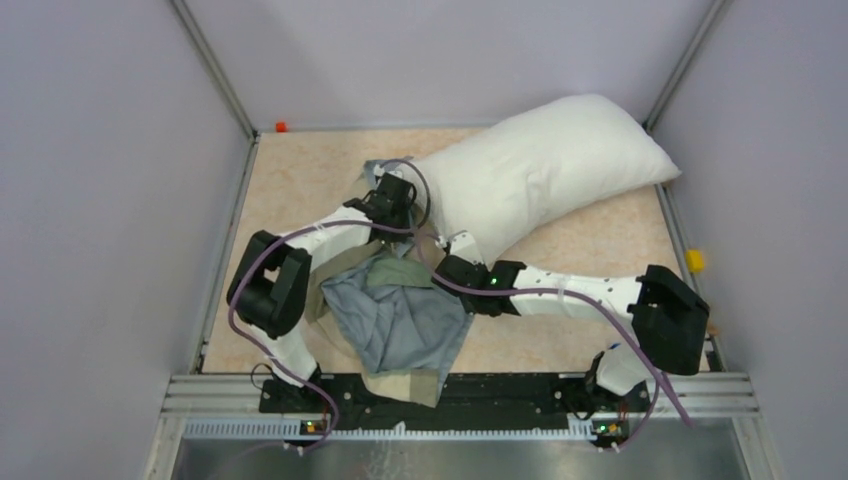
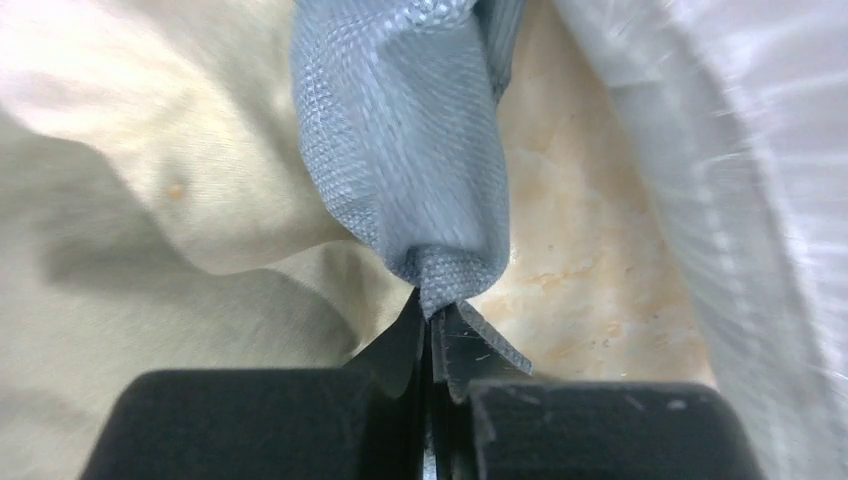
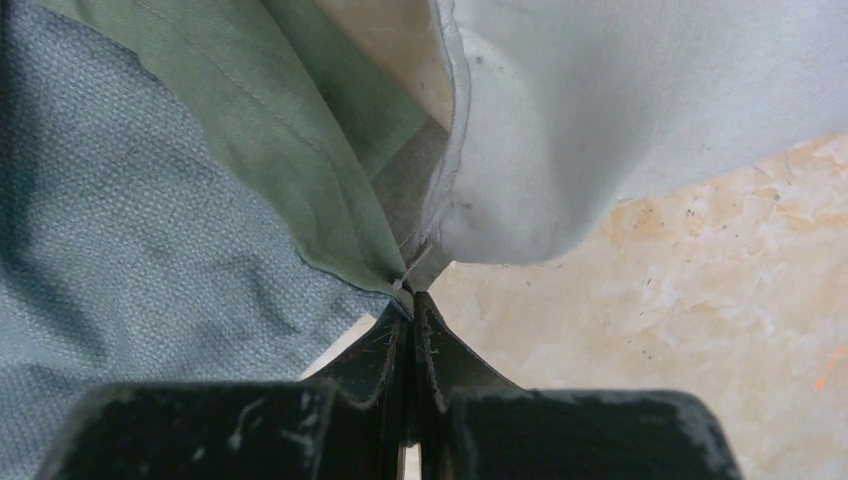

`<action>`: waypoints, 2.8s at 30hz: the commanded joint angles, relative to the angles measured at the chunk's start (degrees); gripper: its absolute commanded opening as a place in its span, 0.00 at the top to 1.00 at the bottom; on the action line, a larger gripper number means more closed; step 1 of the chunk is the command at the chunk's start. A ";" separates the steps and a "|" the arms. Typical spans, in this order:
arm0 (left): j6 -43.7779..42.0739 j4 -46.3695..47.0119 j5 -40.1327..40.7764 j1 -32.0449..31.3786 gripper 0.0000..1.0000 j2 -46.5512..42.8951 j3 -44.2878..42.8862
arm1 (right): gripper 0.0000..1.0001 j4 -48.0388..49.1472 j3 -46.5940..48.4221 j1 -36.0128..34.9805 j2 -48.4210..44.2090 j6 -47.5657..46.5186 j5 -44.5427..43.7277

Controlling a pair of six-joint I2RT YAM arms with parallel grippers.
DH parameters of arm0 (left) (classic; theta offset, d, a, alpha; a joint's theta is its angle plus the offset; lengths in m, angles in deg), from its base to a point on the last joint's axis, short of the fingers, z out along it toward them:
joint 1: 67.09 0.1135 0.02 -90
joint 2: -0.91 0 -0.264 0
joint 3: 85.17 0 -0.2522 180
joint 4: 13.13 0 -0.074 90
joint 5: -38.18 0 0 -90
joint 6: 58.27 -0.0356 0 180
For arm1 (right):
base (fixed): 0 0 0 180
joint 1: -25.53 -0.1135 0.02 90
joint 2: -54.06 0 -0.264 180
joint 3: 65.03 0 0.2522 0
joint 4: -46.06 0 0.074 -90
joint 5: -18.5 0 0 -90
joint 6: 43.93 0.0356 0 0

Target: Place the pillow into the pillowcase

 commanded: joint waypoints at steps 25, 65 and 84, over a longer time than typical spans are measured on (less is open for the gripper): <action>-6.68 -11.22 2.92 51.32 0.80 -15.85 -4.98 | 1.00 -11.27 16.82 31.19 1.16 -13.64 -7.42; -1.01 -9.72 14.94 17.21 0.96 31.81 -42.44 | 0.32 11.51 -17.76 9.83 -15.78 7.55 4.48; -10.25 -9.09 12.99 38.03 1.00 2.11 -32.17 | 1.00 1.07 -16.28 23.91 -17.02 2.95 4.63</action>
